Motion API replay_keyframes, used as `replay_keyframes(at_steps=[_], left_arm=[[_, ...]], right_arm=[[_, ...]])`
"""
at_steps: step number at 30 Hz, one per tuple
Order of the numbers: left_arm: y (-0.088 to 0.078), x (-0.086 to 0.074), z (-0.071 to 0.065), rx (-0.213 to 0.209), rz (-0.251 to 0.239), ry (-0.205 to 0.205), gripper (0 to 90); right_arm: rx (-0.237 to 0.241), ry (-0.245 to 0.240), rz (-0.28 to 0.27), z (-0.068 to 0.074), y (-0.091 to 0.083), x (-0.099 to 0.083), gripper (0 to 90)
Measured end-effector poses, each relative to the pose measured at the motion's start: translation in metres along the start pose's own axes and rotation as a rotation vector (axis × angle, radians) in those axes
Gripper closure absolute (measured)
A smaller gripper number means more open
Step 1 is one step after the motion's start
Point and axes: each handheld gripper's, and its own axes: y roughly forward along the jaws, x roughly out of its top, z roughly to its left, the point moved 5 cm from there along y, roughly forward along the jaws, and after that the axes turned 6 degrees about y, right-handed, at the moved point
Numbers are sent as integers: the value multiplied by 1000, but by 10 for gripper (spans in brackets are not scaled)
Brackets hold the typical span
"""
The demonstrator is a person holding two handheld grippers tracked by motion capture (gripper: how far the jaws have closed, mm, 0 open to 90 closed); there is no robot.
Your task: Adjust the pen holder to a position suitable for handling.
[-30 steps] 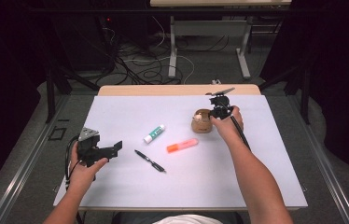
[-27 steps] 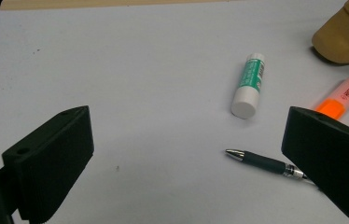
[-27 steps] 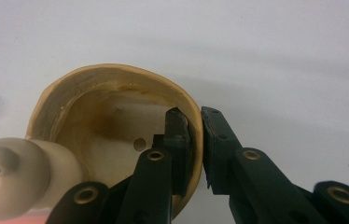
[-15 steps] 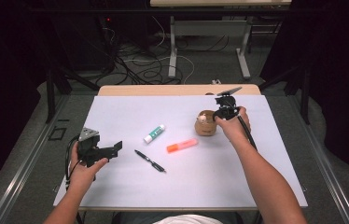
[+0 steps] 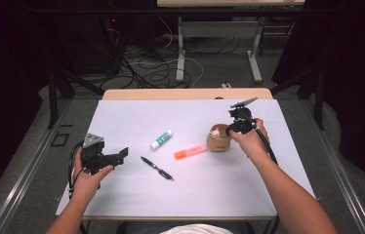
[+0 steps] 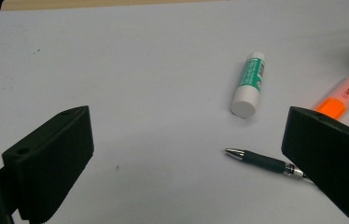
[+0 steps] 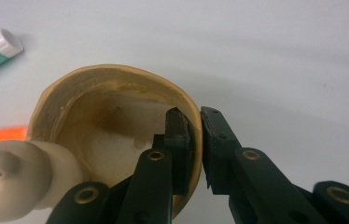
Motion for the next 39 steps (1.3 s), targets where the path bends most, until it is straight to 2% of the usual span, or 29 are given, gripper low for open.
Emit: replay_keyframes(at_steps=[6,10,11,12,13,16,17,20,24,25,27,31,34,39], left_arm=[[1,0,-1,2,1,1,23],[1,0,-2,2,1,2,23],[1,0,-2,2,1,3,23],[1,0,-2,2,1,5,23],[1,0,-2,1,1,6,23],[1,0,-3,-1,4,10,23],[1,0,-3,0,3,11,23],[1,0,-5,-4,1,8,23],[1,0,-6,-5,3,13,23],[1,0,-6,-6,2,14,23],[2,1,-6,-6,-1,15,23],[1,1,-6,-6,1,21,23],[1,1,-6,-9,5,23,23],[2,0,-6,-8,6,23,23]], right_arm=[[11,-9,23,-2,-4,-18,824],[4,-21,42,2,-7,-29,826],[18,-7,64,5,-8,-35,826],[18,-7,64,5,-8,-35,826],[40,5,80,7,-9,-40,826],[61,15,82,11,-9,-46,826],[59,14,105,12,-10,-50,827],[54,3,119,18,-11,-59,827],[50,-7,121,24,-14,-68,827],[67,-11,101,26,-13,-69,827],[56,-20,117,28,-15,-73,827],[50,-14,102,33,-16,-77,827],[33,18,93,33,-17,-81,827],[34,13,79,36,-17,-83,809]])
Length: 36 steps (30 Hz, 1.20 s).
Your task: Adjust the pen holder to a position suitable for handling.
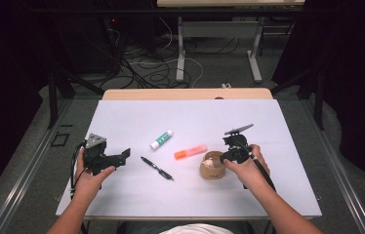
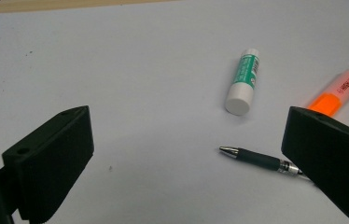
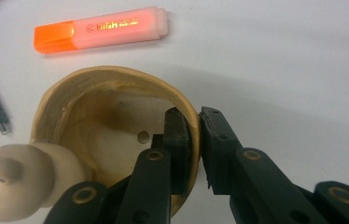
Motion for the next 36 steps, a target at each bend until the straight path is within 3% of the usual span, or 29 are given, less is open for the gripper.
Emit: replay_keyframes(at_steps=[4,9,13,20,24,30,36], left_arm=[[0,0,0,0,0,-2,23],[0,-1,0,0,8,-2,23],[1,-1,0,0,7,0,23],[1,-1,-1,0,5,-7,23],[2,-2,-1,-1,9,-5,23],[3,-3,-2,16,19,26,65],[3,-4,-4,11,24,31,88]], right_arm=[[7,10,-12,0,0,-1,803],[70,46,-17,-4,0,-1,780],[97,45,-20,-6,-2,-1,745],[162,-4,-96,-11,-13,-1,683],[201,-4,-142,-15,-21,-2,636],[254,-25,-207,-19,-34,-5,588],[260,-85,-325,-31,-40,-7,485]])
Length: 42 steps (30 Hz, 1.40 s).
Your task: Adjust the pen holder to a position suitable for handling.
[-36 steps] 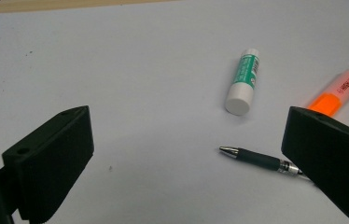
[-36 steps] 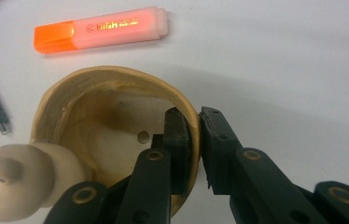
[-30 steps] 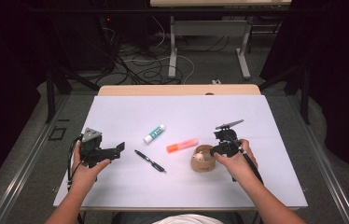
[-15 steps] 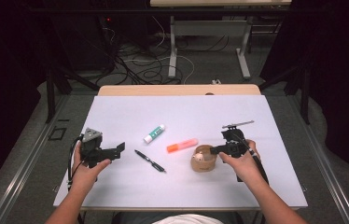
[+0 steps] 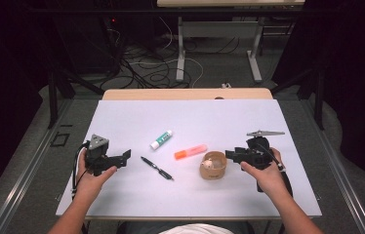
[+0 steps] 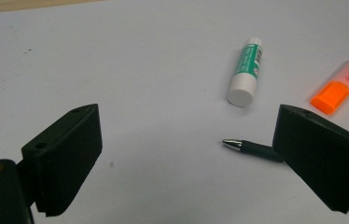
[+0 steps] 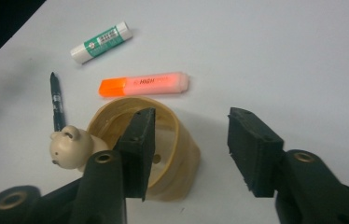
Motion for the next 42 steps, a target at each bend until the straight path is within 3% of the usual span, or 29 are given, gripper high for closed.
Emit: replay_keyframes(at_steps=[3,5,7,12,16,20,27,32,42], left_arm=[[0,0,-1,5,7,17,162],[-1,0,-1,5,9,35,161],[0,0,-3,0,3,28,162],[1,1,-7,-7,2,41,162],[2,4,-12,-28,-6,56,163],[4,9,-18,-45,-11,85,163],[11,18,-32,-80,5,148,170],[14,29,-45,-99,-14,178,171],[31,48,-70,-177,1,214,194]], right_arm=[[12,-12,-37,-7,-2,-2,442],[16,-25,-64,-13,-3,-4,431],[-28,-74,-86,-24,-2,-5,393],[-77,-127,-95,-35,1,-8,369],[-74,-162,-109,-41,6,-10,335],[-82,-154,-106,-44,10,-12,310],[-102,-177,-126,-44,9,-10,280],[-89,-211,-160,-38,7,-7,240],[-89,-196,-150,-37,8,-8,219]])
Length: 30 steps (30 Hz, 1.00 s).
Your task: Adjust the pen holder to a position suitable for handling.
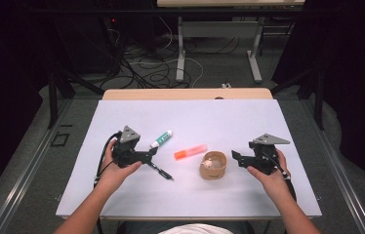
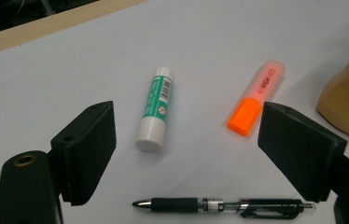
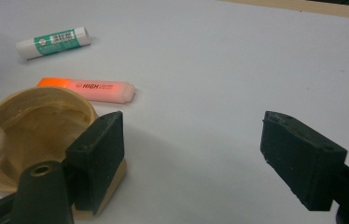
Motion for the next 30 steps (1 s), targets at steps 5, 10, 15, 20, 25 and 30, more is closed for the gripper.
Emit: replay_keyframes(at_steps=[5,10,15,20,25,30], left_arm=[[14,12,-8,-18,-6,17,196],[24,20,-16,-33,11,45,218],[31,27,-22,-67,41,84,248],[37,36,-26,-106,79,113,258],[41,42,-23,-150,110,105,282],[46,48,-20,-155,154,96,266]], right_arm=[[-6,2,0,-1,0,0,219],[-10,6,-4,-3,-1,0,219],[-15,9,-8,-5,-2,1,219],[-28,17,-15,-7,-2,1,219],[-24,21,-7,-11,-3,1,219],[-16,42,-7,-12,-4,1,219]])
